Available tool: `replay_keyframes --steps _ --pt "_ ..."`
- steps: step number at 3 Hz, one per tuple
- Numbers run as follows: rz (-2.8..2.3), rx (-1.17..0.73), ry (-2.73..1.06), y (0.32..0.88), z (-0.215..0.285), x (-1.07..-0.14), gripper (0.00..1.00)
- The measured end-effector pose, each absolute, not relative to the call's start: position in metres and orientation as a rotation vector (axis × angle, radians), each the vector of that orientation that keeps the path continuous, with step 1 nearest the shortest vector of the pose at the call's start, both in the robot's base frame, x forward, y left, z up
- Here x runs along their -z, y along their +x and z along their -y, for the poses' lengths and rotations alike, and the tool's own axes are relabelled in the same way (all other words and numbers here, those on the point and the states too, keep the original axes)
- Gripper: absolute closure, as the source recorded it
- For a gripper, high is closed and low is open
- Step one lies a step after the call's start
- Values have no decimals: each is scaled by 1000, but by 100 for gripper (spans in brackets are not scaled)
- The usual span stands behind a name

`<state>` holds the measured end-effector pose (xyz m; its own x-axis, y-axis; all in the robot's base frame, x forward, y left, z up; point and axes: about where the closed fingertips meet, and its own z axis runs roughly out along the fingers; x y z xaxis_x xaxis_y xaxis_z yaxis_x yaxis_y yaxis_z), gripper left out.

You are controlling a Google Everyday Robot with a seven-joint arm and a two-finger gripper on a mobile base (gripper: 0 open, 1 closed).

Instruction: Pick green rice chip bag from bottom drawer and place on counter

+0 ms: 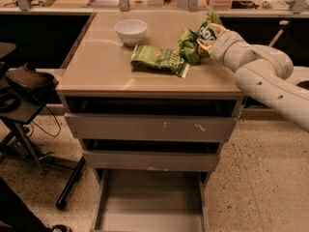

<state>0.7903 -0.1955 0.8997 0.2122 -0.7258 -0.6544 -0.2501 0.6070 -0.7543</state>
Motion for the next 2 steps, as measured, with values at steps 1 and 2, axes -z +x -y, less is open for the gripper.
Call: replay_keyframes --steps 1,2 --pt "-1359 404 -916 790 196 -900 35" --pt "-1359 404 -916 790 195 -900 11"
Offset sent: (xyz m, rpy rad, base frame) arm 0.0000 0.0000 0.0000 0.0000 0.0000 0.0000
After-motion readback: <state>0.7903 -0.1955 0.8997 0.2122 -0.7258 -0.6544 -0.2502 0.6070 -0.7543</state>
